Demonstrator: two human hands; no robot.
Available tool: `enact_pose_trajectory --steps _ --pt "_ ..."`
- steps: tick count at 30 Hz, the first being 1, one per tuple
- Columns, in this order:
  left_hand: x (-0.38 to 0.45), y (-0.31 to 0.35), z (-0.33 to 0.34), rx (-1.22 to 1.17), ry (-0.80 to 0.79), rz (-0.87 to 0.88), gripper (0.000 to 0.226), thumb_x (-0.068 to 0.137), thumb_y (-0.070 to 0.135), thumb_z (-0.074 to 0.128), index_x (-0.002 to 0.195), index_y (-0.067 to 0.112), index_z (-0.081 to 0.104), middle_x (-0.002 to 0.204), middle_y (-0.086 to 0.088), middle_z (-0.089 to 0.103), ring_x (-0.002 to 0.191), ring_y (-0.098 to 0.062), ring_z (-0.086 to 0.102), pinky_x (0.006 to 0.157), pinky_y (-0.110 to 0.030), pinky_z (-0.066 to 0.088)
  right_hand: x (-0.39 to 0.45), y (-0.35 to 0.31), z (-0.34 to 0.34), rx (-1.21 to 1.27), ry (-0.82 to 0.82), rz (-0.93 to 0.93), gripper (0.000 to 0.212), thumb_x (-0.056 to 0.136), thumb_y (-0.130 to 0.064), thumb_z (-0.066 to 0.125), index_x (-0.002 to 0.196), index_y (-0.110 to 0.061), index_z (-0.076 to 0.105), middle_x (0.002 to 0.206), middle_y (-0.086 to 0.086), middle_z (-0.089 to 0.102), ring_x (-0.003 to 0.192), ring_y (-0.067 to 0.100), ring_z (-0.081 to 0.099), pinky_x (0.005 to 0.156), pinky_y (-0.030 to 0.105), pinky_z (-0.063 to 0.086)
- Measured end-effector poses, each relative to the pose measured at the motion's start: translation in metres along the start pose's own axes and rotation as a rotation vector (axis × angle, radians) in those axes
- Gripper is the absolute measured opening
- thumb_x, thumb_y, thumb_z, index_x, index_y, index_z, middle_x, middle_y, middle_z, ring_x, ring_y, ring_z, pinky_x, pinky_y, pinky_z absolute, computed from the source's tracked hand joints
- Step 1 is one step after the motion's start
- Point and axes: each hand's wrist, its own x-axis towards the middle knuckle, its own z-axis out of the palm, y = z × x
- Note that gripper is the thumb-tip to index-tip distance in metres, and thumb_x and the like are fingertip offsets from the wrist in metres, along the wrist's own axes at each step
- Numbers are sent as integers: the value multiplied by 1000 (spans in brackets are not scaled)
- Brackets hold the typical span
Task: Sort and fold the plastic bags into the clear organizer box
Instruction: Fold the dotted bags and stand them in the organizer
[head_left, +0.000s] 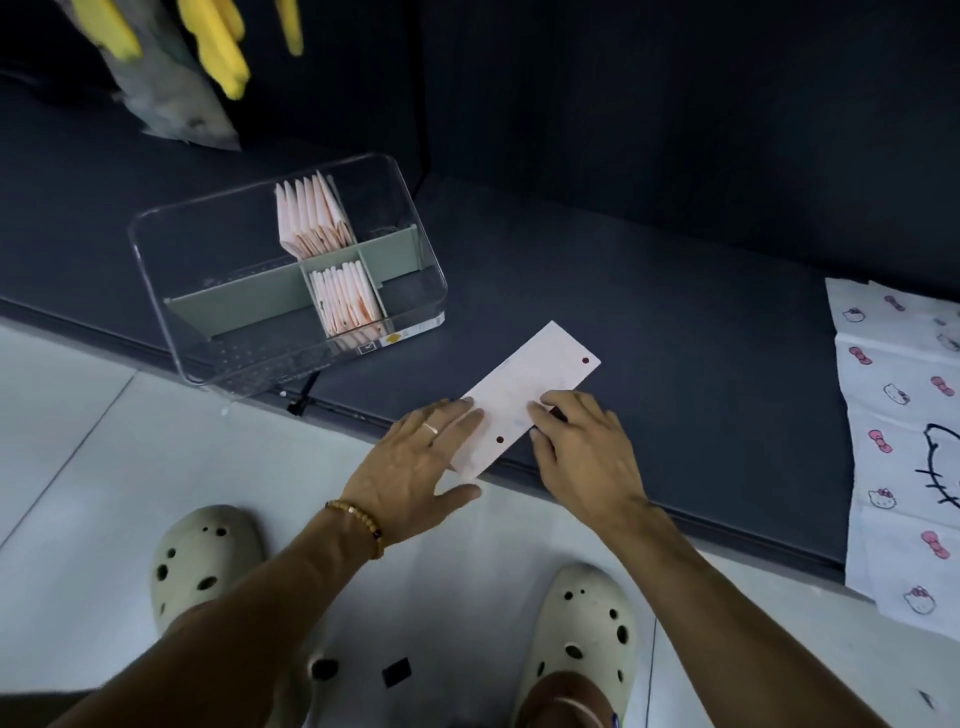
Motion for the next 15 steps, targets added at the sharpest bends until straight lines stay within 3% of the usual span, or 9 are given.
enact_pose_trajectory --steps 2,4,6,9,11,13,15 --pt "1 -9 -6 6 -66 104 60 91 36 57 145 28 32 155 4 27 141 -20 24 113 -29 16 0 0 1 22 13 1 23 79 -12 70 102 -9 72 110 4 66 100 29 62 76 40 52" --pt "2 -10 -13 6 -17 161 41 92 24 58 133 23 53 145 -1 45 135 -24 37 110 -38 34 0 -3 0 38 14 -14 23 77 -11 71 101 -9 72 112 5 66 103 29 63 78 40 52" --pt "5 -6 -17 -9 95 160 26 91 16 60 117 17 65 124 -5 62 119 -28 53 95 -42 49 -1 -10 0 73 -2 -67 29 74 -10 72 103 -10 72 112 4 66 105 27 63 80 38 51" --pt "14 4 -24 -195 187 -10 15 95 22 51 96 17 66 90 -3 66 87 -23 54 75 -37 49 2 -24 0 254 -41 -69 26 76 -9 69 102 -13 71 101 -1 69 96 21 63 81 31 48" --pt "23 10 -30 -465 159 -176 22 94 30 53 74 23 57 68 4 57 66 -17 50 63 -30 44 7 -27 0 436 -16 98 8 85 -9 63 89 -13 69 86 -1 70 79 20 63 71 28 50" --pt "30 15 -36 -791 104 -288 14 89 33 62 77 26 63 72 9 63 63 -10 54 63 -23 47 14 -22 -1 624 -15 317 9 90 -11 59 82 -11 63 77 1 68 70 23 61 66 37 52" --pt "36 19 -36 -906 44 -368 17 87 28 66 97 15 69 92 1 71 75 -14 62 72 -25 53 21 -17 -5 782 -39 484 11 90 -13 59 80 -11 62 76 0 69 74 24 64 71 43 54"
